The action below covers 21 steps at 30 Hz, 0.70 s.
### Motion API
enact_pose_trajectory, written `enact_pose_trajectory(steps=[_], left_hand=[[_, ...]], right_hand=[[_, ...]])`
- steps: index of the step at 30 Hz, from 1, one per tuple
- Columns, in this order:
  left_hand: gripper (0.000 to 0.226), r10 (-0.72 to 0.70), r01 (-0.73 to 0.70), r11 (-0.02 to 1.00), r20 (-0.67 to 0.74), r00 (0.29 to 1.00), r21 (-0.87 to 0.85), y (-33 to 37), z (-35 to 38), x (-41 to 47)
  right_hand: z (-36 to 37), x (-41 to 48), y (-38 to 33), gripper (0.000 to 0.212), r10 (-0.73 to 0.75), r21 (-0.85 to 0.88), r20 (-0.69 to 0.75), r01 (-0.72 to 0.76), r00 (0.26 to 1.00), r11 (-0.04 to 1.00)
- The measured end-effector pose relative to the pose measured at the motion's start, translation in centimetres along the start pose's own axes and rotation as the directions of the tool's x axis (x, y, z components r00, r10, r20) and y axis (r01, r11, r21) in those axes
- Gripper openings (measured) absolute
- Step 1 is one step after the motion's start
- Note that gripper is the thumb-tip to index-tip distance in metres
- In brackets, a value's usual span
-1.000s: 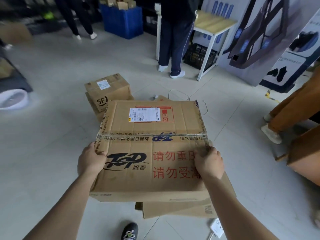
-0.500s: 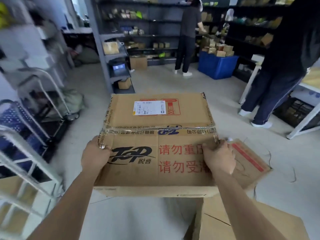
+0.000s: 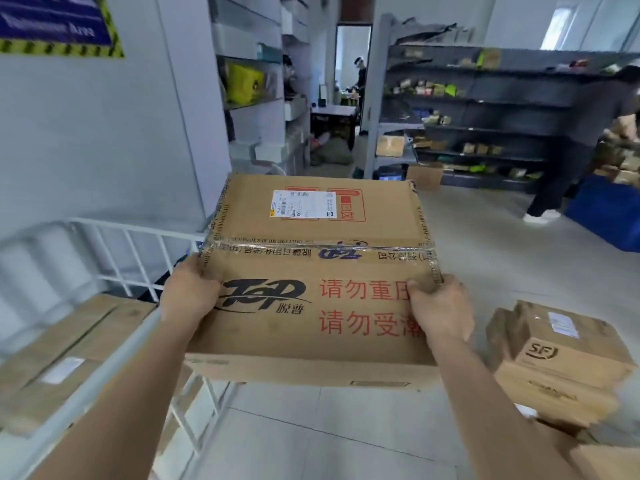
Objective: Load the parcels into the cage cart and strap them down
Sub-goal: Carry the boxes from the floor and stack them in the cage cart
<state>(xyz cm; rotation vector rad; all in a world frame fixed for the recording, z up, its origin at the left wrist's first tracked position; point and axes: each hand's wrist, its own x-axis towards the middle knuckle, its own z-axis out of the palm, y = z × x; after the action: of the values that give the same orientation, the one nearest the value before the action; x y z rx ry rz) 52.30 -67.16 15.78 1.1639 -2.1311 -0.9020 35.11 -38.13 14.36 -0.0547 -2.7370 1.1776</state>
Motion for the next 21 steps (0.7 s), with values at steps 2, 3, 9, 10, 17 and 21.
enact_pose_trajectory(steps=[2,3,9,10,17,21], left_hand=[[0.042,-0.033,0.033,0.999,-0.055,0.998,0.014,-1.3,-2.1,1.6],[0.042,-0.047,0.048,0.999,-0.077,0.996,0.012,-2.0,-3.0,2.5],[0.037,-0.14,0.139,0.99,-0.245,0.959,-0.022,-5.0,-7.4,7.1],[0.038,-0.157,0.155,0.988,-0.277,0.948,-0.031,-5.4,-8.0,7.7],[0.036,-0.274,0.261,0.961,-0.452,0.849,-0.093,-8.5,-11.9,11.3],[0.034,-0.326,0.327,0.94,-0.53,0.782,-0.096,-10.4,-13.5,12.4]], right_hand=[[2.3,0.2,-3.0,0.054,-0.063,0.031,0.032,0.062,0.998,0.998],[3.4,0.4,-4.5,0.054,-0.085,0.044,0.048,0.083,0.995,0.996],[10.4,1.8,-12.8,0.053,-0.241,0.121,0.153,0.224,0.958,0.967],[11.4,2.0,-14.3,0.053,-0.26,0.125,0.175,0.24,0.95,0.963],[18.6,2.9,-23.0,0.047,-0.439,0.207,0.266,0.394,0.858,0.895],[22.5,2.2,-26.8,0.047,-0.498,0.228,0.338,0.444,0.798,0.866]])
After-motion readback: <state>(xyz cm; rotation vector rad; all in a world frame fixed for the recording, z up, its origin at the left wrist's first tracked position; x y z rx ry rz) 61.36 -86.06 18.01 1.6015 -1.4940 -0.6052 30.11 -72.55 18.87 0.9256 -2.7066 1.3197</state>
